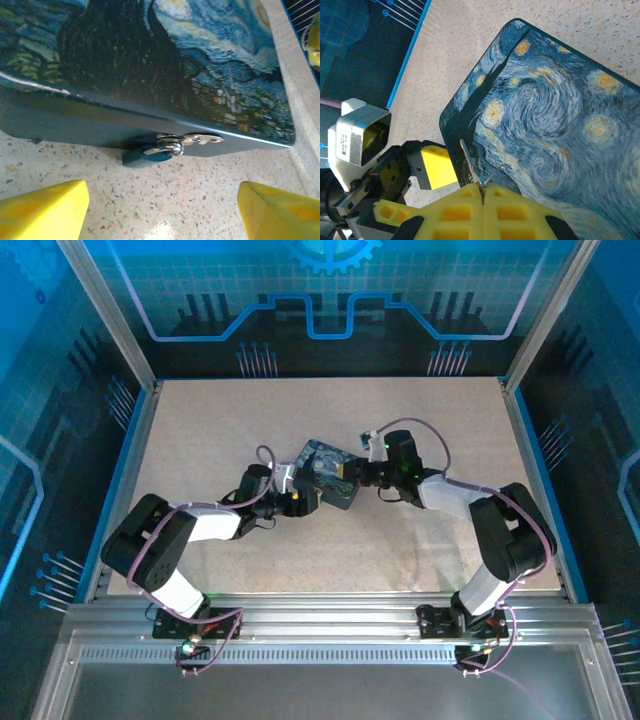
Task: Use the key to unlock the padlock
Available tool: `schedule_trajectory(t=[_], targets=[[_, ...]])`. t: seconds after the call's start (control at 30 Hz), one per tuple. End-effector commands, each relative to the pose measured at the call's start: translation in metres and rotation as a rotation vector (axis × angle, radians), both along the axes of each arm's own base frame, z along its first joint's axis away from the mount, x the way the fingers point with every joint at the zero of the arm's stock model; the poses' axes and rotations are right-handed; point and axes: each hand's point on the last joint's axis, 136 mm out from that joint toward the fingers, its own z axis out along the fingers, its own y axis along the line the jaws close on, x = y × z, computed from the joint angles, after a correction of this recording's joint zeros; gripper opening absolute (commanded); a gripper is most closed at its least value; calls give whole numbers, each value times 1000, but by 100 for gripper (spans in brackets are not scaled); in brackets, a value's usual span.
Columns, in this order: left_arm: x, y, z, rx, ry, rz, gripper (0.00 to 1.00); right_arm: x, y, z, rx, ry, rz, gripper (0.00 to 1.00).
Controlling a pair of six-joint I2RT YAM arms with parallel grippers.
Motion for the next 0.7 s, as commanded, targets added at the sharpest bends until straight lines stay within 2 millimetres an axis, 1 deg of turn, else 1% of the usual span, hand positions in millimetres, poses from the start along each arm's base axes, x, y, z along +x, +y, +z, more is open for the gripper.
schedule_trajectory(t=[0.0,0.07,0.17,0.4,0.5,0.67], targets=[[9,-6,9,-40,-50,-14,79,0,5,-14,-25,31,8,0],[9,-6,4,-28,-46,-14,78,-2,3,-25,-45,69,2,0],[10,-5,-1,-10,-45,-17,78,-4,0,-36,-59,99,-14,0],[12,-9,-11,47,-58,-32,76,-18,-6,-62,-106,163,-19,0],[15,-11,-13,66,-69,-34,75,-20,-7,-67,-113,173,-20,0],[19,-19,-15,103,-105,-48,74,-21,-7,-65,-114,164,-17,0]])
